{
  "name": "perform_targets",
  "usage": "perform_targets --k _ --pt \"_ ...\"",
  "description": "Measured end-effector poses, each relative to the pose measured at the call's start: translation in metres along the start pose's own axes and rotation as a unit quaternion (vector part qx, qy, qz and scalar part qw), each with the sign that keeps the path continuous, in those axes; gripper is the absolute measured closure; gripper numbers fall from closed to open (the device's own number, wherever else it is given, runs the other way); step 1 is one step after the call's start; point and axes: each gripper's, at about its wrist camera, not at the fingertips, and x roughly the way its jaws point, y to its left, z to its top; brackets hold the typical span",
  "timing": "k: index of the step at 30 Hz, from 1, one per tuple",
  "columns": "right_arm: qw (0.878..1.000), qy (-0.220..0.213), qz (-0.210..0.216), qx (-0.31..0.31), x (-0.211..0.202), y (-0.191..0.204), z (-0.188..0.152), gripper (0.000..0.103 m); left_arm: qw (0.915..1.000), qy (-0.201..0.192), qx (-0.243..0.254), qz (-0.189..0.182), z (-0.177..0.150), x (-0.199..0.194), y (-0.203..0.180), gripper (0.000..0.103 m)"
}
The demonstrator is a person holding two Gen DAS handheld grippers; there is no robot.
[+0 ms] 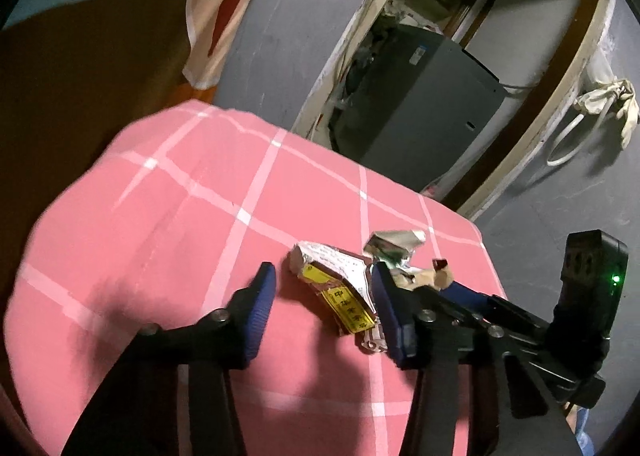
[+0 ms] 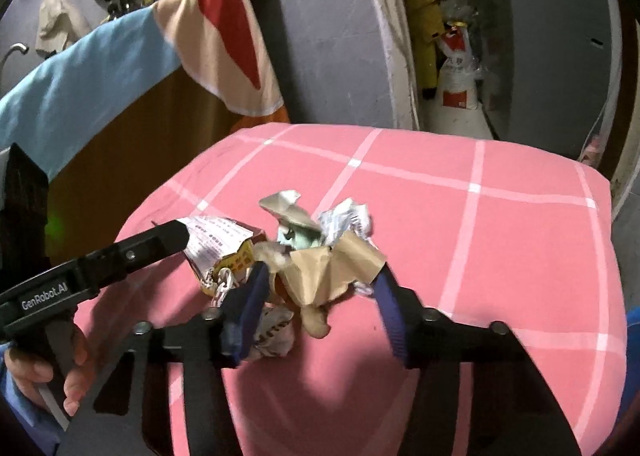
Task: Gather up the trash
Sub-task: 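Grasp the yellow-printed wrapper with the left gripper while the right gripper grasps tan paper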
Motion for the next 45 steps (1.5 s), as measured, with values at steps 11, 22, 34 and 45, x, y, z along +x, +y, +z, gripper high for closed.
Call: perform_targets --k 11,22,34,45 --pt "1.000 -0.009 0.003 0.001 -0.005 0.000 -0.006 0.080 0.9998 0.000 -0.017 -0.013 0.001 -0.010 -0.004 0.083" --pt "0.998 -0.059 -0.004 -0.014 -0.032 0.006 -0.018 0.094 0.9993 -0.037 0.001 -0.003 -0.003 -0.037 -0.014 0.086" --pt "0.998 -0.066 0.011 -0.021 -0.060 0.012 -0.041 0.094 0.9985 -0.047 0.024 -0.011 -0.019 -0.051 -0.034 0.086" --pt "0.999 -0.023 0.004 -0.025 -0.071 0.014 -0.074 0.092 0.9997 -0.017 0.009 -0.018 -0.044 -0.057 -0.027 0.088"
